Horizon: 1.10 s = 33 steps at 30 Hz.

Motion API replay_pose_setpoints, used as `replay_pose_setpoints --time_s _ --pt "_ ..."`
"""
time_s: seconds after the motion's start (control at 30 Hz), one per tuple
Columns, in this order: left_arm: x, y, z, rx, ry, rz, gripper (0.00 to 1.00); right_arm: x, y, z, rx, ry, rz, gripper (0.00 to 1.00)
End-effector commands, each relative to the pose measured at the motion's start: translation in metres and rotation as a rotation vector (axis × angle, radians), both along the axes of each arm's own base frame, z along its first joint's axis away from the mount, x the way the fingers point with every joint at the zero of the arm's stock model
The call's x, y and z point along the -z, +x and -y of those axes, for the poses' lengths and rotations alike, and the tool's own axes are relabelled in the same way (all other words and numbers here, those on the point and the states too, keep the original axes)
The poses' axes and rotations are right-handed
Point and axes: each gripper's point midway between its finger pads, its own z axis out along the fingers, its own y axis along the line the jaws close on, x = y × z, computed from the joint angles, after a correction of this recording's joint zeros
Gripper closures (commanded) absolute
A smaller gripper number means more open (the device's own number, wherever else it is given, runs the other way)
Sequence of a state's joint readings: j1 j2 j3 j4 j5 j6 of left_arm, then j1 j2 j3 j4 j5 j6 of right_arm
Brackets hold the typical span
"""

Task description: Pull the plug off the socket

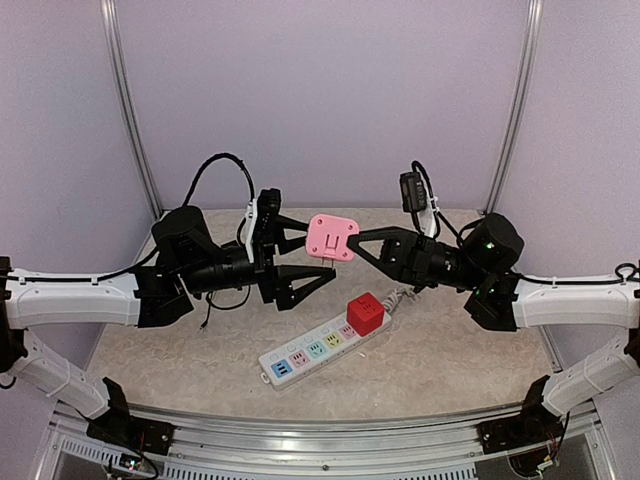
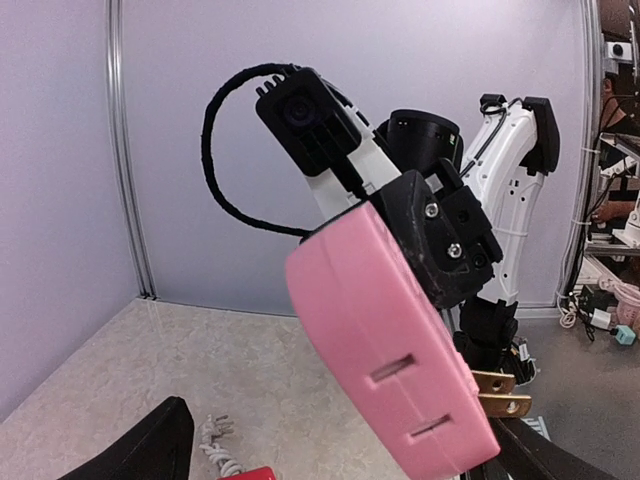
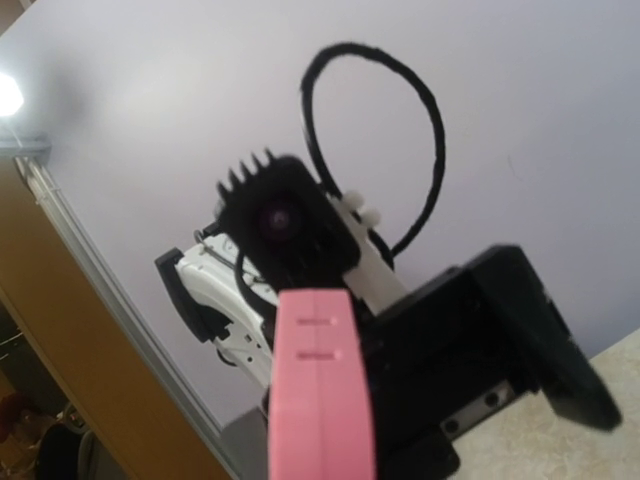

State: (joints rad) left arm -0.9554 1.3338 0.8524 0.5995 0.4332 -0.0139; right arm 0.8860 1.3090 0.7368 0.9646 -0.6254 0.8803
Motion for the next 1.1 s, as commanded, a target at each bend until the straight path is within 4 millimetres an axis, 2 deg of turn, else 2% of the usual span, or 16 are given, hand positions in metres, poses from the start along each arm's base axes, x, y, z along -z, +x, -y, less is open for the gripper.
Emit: replay_pose_setpoints --time_s 0.0,0.27,0.43,0.67,0.87,1.07 --pt "-0.024 -0.002 -0.003 -0.008 -0.039 0.032 0.1 0.017 0.001 -0.004 -0.006 -0.042 -0.014 1.0" --pt "-0.035 0.007 -0.007 -0.043 -0.06 -0.013 0.15 0.023 -0.002 -0.005 -0.021 -0.044 -0.016 1.0" --pt "-0.034 0.01 -0.008 -0.013 -0.068 -0.066 0.26 0.021 -0.004 -0.004 -0.027 -0.041 -0.007 1.0" --pt "-0.03 0.026 -0.013 0.005 -0.081 -0.178 0.44 0.019 -0.008 -0.004 -0.043 -0.035 0.008 1.0" --pt "-0.026 0.035 -0.011 -0.02 -0.061 -0.21 0.48 0.019 -0.011 -0.005 -0.06 -0.035 0.011 1.0" --pt "-0.032 0.044 -0.009 -0.051 -0.059 -0.237 0.54 0.021 -0.012 -0.008 -0.065 -0.042 0.01 1.0"
